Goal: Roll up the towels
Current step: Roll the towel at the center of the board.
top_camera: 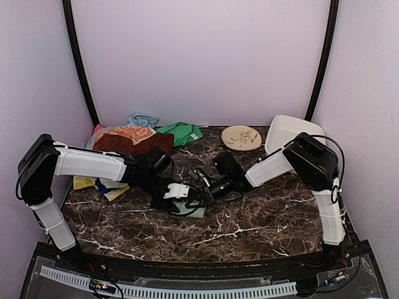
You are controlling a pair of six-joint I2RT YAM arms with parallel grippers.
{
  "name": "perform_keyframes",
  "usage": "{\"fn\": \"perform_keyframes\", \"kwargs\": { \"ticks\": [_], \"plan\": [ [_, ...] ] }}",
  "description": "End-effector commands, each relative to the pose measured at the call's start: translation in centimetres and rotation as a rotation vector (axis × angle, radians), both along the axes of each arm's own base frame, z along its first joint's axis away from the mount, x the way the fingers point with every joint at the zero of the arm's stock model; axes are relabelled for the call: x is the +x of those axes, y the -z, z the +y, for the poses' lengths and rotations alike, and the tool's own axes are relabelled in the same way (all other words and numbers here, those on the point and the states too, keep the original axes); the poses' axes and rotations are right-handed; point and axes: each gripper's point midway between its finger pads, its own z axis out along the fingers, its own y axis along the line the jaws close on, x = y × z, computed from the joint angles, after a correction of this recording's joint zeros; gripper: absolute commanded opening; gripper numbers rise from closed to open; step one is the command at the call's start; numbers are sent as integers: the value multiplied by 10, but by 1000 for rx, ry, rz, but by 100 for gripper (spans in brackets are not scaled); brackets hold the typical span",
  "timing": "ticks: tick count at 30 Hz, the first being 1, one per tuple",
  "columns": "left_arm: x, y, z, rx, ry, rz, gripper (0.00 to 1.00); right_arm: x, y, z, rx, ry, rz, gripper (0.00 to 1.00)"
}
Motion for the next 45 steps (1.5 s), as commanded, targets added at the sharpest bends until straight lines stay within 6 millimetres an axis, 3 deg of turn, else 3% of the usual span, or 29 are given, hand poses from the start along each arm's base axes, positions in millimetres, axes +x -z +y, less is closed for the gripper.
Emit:
{"fn": "perform_keyframes", "kwargs": {
  "ticks": [1,5,11,14,16,19,22,25,31,35,36,37,38,42,44,45],
  "plan": [
    [-23,-15,-2,-4,39,49,46,-2,69,-35,-218,117,141,4],
    [-39,-1,9,50,42,83,47,0,66,-33,-206,122,137,4],
    [7,9,2,40,-60,-126,45,-5,69,-37,-208,117,153,4],
    [9,14,-1,42,-44,-127,45,-6,70,-39,-210,116,157,4],
    [10,22,-2,63,-40,-111,37,-6,69,-39,-209,117,155,5],
    [7,28,-3,68,-34,-33,18,-3,65,-39,-205,130,127,8],
    [2,26,-1,52,-49,101,8,6,52,-40,-173,162,60,15],
    [-3,21,3,32,-71,245,3,15,26,-40,-87,191,-40,23],
    [-42,19,19,110,-51,517,0,27,-25,-50,11,228,-282,32],
    [-55,19,31,167,-72,567,0,29,-39,-71,-23,263,-417,38],
    [-57,20,34,188,-85,573,0,30,-44,-77,-36,270,-463,54],
    [-58,20,36,203,-92,581,0,29,-47,-85,-52,281,-509,94],
    [-60,21,38,216,-99,591,0,30,-54,-94,-57,306,-567,99],
    [-63,26,37,255,-112,631,0,52,-103,-141,-83,566,-832,100],
    [-64,33,35,277,-111,659,0,71,-140,-178,-39,878,-874,100],
    [-62,36,34,284,-112,664,0,83,-150,-204,-44,1081,-805,100]
  ]
}}
